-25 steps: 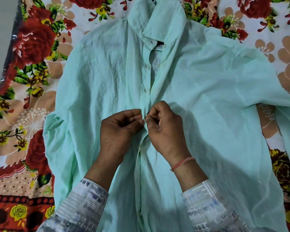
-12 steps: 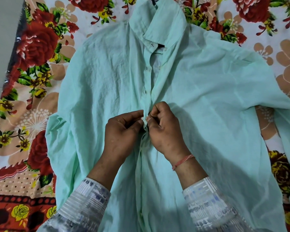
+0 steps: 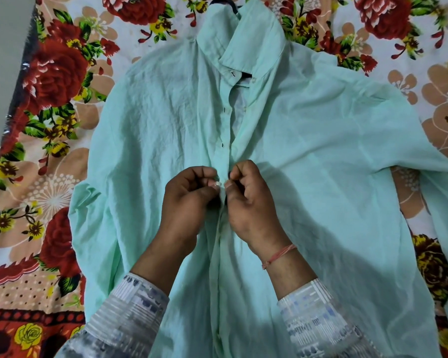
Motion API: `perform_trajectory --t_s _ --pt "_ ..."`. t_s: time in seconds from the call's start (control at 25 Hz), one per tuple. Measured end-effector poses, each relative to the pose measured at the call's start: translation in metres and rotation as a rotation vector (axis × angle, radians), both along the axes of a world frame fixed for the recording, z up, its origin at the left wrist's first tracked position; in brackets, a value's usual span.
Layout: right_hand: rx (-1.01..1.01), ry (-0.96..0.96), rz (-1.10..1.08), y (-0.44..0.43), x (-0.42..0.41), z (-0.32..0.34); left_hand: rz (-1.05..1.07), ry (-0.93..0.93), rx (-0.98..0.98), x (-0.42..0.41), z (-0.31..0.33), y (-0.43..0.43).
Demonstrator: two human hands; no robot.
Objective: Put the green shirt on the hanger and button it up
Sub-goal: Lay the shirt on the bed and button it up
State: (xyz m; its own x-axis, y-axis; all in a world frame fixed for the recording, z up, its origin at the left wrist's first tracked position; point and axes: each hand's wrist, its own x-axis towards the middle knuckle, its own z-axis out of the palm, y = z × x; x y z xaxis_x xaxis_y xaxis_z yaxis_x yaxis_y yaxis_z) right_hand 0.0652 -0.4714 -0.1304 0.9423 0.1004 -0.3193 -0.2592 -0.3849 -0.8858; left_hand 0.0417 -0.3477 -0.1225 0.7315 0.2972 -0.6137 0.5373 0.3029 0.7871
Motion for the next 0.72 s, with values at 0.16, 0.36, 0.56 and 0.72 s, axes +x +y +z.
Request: perform_trajectory --t_s 0.16,0.36,0.56,0.72 --pt "-0.044 -0.027 -0.047 0.003 -0.001 -0.002 0.018 0.042 -0.048 0.005 0.004 0.003" --pt "-0.125 -0.137 0.195 -0.007 0.0 0.002 -0.077 -0.138 0.638 0.011 0.016 0.002" --pt "-0.264 -0.186 0.156 -0.008 0.017 0.01 -0.255 -0.099 0.737 0.056 0.009 -0.007" --pt "-0.206 -0.33 -0.159 0.002 0.047 0.015 -0.292 -0.076 0.824 0.071 -0.006 -0.004"
